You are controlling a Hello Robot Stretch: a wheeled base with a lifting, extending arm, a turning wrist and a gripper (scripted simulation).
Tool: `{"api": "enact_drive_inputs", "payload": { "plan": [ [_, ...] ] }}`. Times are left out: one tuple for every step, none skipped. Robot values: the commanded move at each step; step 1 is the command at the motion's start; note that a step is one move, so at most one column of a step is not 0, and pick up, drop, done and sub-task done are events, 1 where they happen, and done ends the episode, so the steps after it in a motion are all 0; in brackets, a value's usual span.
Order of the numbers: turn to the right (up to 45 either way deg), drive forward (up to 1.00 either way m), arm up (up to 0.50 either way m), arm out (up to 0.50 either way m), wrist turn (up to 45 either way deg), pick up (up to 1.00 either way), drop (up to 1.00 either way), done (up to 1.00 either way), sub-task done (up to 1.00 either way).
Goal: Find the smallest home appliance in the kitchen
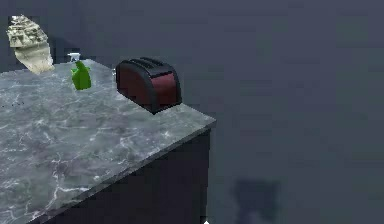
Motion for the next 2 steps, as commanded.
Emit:
{"api": "enact_drive_inputs", "payload": {
  "plan": [
    [-12.0, 0.00, 0.00, 0.00, 0.0, 0.00, 0.00, 0.00, 0.00],
    [0.0, 0.00, 0.00, 0.00, 0.0, 0.00, 0.00, 1.00, 0.00]
  ]
}}
